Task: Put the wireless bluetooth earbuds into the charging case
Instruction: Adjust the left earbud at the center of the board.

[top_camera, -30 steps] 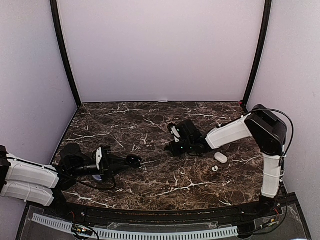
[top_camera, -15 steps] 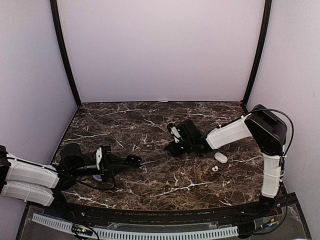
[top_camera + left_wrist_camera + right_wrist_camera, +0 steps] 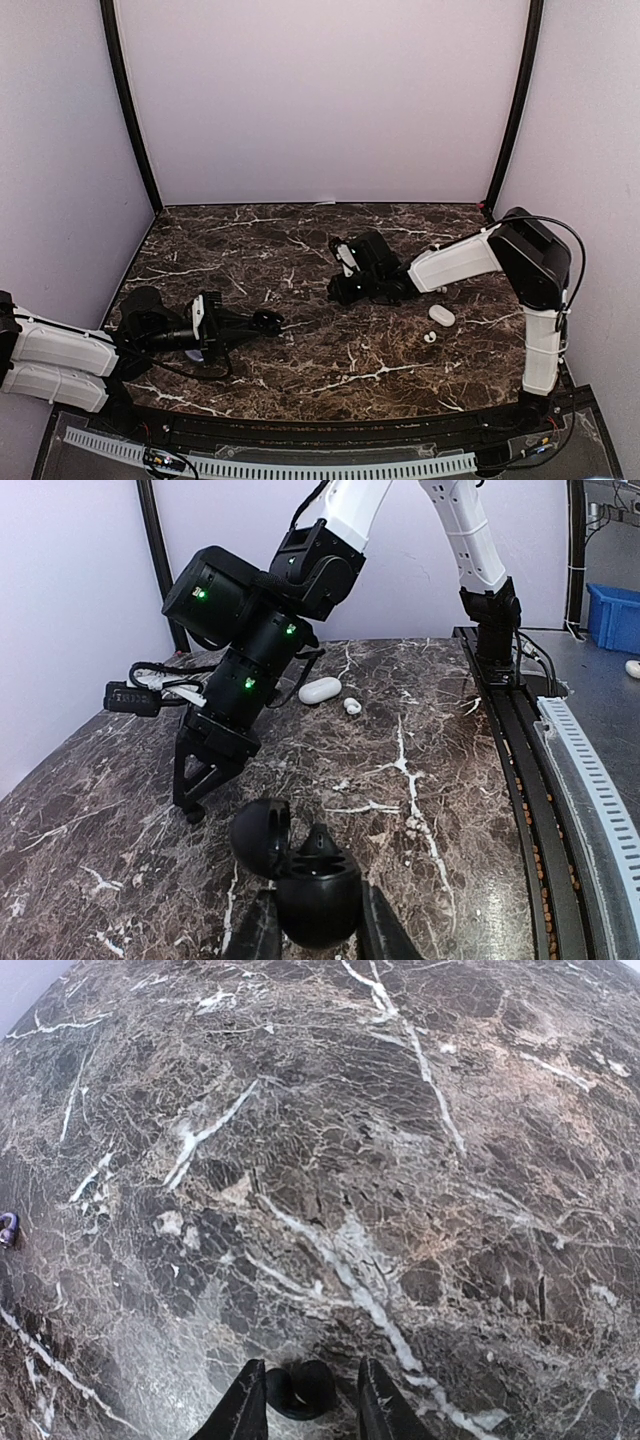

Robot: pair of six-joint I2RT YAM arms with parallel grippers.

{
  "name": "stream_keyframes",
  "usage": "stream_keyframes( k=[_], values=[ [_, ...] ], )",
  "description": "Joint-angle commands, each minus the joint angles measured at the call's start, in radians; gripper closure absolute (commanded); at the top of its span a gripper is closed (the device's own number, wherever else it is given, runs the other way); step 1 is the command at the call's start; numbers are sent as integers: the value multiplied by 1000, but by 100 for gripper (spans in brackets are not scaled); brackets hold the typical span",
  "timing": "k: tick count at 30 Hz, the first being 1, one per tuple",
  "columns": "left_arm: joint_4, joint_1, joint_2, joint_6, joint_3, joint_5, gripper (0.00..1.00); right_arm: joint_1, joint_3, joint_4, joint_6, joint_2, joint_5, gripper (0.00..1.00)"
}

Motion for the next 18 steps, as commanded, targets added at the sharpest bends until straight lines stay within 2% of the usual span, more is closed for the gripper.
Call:
stream_keyframes(
  k=[1, 11, 18],
  values=[
    [6, 4, -10, -8, 4, 3, 100, -6, 35, 0, -10, 35, -8, 71],
    [4, 4, -7, -6, 6, 2, 100, -6, 55, -32, -20, 66, -2, 75],
    [6, 4, -5, -6, 8, 2, 100, -5, 46, -38, -30, 46, -29, 87]
  ],
)
